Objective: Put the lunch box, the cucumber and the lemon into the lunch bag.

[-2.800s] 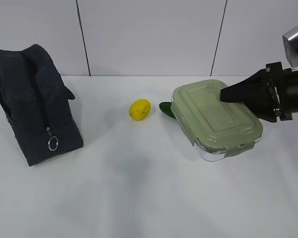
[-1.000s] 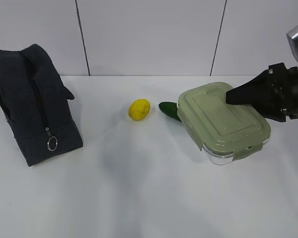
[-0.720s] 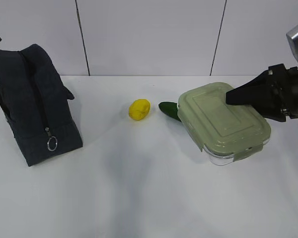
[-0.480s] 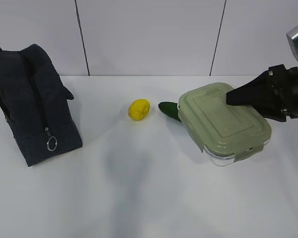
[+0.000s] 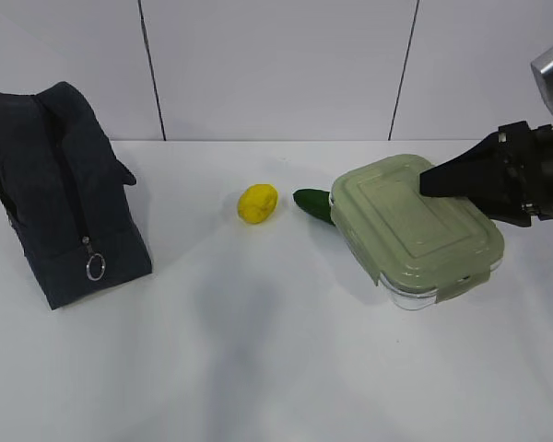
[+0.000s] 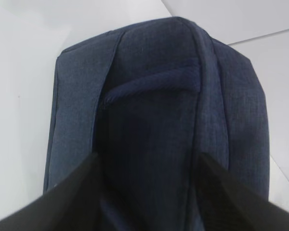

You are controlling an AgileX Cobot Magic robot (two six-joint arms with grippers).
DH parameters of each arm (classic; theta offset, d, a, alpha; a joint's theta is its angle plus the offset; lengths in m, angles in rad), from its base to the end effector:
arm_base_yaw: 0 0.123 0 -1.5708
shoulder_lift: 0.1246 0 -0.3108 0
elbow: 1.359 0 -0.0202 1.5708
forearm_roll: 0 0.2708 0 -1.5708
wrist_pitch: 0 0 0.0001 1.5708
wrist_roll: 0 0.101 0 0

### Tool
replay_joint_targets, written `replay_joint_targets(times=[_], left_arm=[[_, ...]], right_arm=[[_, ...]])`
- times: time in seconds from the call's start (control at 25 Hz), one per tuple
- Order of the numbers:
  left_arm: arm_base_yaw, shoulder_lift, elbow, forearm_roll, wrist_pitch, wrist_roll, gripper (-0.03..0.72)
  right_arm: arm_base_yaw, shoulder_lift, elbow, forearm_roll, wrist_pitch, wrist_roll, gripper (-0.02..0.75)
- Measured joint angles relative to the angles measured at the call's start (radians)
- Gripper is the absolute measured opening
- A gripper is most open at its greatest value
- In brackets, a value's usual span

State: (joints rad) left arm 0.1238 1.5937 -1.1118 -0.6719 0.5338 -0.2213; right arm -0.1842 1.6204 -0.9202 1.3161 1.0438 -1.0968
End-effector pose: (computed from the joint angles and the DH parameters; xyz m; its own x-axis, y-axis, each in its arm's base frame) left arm 0.3693 0.0137 0.2743 -0.5676 -0.7706 -0.2898 -0.4702 0.5924 -0.6542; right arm 0.3259 0.0253 0.2426 -0.8373 0.1539 -0.5246 -0.3319 0.6193 0.7115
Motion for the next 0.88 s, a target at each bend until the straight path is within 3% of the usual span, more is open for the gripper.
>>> replay_joint_targets(times=[0.2,0.72,0.88], left_arm=[[0.000,0.017,-0.002,-0.043,-0.030,0.026,0.435],[0.000,0.098,-0.008,-0.354,-0.052,0.360,0.433],[0.000,0.119,-0.008,-0.410,-0.059,0.399,0.365]], right_arm=[[0.000,0.000,0.000,-0.004,0.000,0.000,0.407],[0.000,0.000,0.000,-0.015,0.000,0.000,0.407],[0.000,0.000,0.000,-0.019,-0.001,0.000,0.407]])
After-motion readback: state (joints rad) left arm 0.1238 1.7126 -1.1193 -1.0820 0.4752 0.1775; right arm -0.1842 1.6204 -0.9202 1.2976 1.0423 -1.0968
